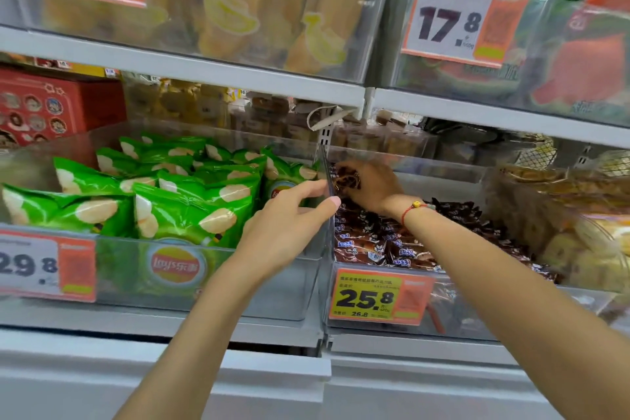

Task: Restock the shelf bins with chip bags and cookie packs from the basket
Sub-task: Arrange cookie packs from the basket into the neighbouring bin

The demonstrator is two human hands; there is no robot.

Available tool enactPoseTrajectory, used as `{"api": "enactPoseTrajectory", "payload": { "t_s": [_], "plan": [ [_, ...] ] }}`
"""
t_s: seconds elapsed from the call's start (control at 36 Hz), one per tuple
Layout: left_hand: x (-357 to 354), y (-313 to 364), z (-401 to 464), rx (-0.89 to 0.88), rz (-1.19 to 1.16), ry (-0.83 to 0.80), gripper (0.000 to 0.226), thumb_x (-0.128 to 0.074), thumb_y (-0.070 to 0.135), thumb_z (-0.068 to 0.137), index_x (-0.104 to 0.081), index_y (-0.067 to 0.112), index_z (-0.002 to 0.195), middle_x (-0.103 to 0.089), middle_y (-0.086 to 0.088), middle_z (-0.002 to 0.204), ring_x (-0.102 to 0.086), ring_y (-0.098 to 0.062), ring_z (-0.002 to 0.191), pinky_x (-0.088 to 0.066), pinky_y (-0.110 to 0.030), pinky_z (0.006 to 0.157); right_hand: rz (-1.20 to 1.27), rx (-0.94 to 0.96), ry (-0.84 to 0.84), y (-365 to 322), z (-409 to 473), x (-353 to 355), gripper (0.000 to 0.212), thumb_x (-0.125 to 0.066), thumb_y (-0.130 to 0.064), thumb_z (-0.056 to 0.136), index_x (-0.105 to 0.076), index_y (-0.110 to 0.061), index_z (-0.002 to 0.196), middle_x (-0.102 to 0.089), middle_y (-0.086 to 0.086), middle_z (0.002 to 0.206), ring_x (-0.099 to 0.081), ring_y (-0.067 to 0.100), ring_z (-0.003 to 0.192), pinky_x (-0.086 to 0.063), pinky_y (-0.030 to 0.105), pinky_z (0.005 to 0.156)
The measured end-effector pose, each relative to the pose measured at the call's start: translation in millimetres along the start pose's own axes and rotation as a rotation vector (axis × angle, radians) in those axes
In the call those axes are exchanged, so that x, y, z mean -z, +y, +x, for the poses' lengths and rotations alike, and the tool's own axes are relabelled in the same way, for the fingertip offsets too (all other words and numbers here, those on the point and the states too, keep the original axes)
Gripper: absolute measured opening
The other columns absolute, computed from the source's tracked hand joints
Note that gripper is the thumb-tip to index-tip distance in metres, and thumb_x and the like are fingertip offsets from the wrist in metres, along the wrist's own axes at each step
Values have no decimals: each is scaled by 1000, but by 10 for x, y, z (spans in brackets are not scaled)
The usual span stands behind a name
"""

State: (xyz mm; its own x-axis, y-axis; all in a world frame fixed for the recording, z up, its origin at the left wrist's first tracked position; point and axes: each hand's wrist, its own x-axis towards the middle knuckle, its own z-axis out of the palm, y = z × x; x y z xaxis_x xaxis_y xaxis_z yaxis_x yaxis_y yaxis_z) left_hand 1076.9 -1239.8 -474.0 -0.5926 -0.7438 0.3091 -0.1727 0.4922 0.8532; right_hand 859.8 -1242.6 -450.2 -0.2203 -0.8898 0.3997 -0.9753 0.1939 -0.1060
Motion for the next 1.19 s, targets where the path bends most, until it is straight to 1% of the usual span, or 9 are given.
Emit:
{"api": "enactPoseTrajectory", "payload": {
  "t_s": [0.22, 0.31, 0.5, 0.64, 0.81, 0.94, 1.06, 1.14, 1.19],
  "plan": [
    [14, 103, -74, 18, 87, 28, 58, -44, 71, 75, -50, 48, 128, -59, 24, 123, -58, -10, 113, -47, -45, 98, 151, -36, -42, -188, -557, 485, 34, -63, -22, 89, -60, -22, 123, -62, 9, 125, -57, 27, 115, -46, 40, 97],
    [9, 162, -146, 29, 207, 90, 43, -47, 63, 88, -53, 42, 126, -63, 19, 119, -60, -10, 110, -46, -37, 96, 166, 27, -31, -291, -905, 609, 32, -66, -22, 87, -64, -23, 118, -62, -1, 125, -55, 18, 118, -43, 38, 101],
    [16, 328, -661, -80, 262, 326, 26, -53, 43, 93, -62, 28, 112, -67, 12, 107, -62, -10, 99, -50, -33, 84, 280, 129, -9, -638, -1793, 844, 30, -64, -18, 88, -63, -21, 118, -64, -5, 114, -55, 9, 106, -44, 26, 93],
    [-17, 271, -1328, -73, 227, 328, 15, -59, 31, 90, -63, 33, 103, -66, 17, 101, -59, -4, 96, -47, -29, 79, 356, 157, -18, -763, -2423, 667, 24, -64, -13, 86, -67, -20, 109, -64, -11, 97, -55, 6, 85, -44, 19, 76],
    [-147, -222, -2037, 114, 134, 112, 12, -58, 32, 80, -62, 41, 87, -68, 19, 91, -64, -1, 83, -53, -19, 62, 428, 88, -312, -808, -3057, 112, 20, -62, -13, 87, -70, -28, 98, -60, -16, 75, -58, 1, 69, -45, 19, 66],
    [-357, -778, -2484, 237, 172, -112, 24, -64, 18, 86, -59, 42, 82, -68, 14, 97, -65, -7, 85, -53, -32, 82, 456, 26, -652, -808, -3505, -477, 21, -59, -10, 89, -70, -17, 105, -70, 4, 93, -62, 14, 83, -49, 30, 79],
    [-543, -1221, -2839, 345, 291, -380, 15, -60, 21, 91, -62, 33, 100, -65, 13, 105, -62, -6, 96, -49, -25, 84, 433, -29, -841, -849, -3795, -934, 24, -60, -16, 90, -68, -14, 112, -69, 8, 103, -60, 15, 87, -46, 23, 76],
    [-638, -1540, -3024, 368, 518, -591, 31, -59, 32, 91, -61, 27, 121, -61, 4, 126, -58, -16, 112, -47, -30, 91, 461, -67, -982, -876, -4000, -1259, 27, -62, -21, 92, -65, -13, 117, -64, 5, 97, -50, 2, 71, -37, 10, 61],
    [-680, -1725, -3141, 374, 684, -757, 44, -60, 43, 88, -55, 29, 130, -56, -3, 132, -51, -23, 121, -45, -36, 96, 442, -74, -1092, -897, -4158, -1463, 32, -63, -26, 91, -62, -15, 121, -65, 3, 106, -54, 7, 80, -39, 18, 68]
  ]
}}
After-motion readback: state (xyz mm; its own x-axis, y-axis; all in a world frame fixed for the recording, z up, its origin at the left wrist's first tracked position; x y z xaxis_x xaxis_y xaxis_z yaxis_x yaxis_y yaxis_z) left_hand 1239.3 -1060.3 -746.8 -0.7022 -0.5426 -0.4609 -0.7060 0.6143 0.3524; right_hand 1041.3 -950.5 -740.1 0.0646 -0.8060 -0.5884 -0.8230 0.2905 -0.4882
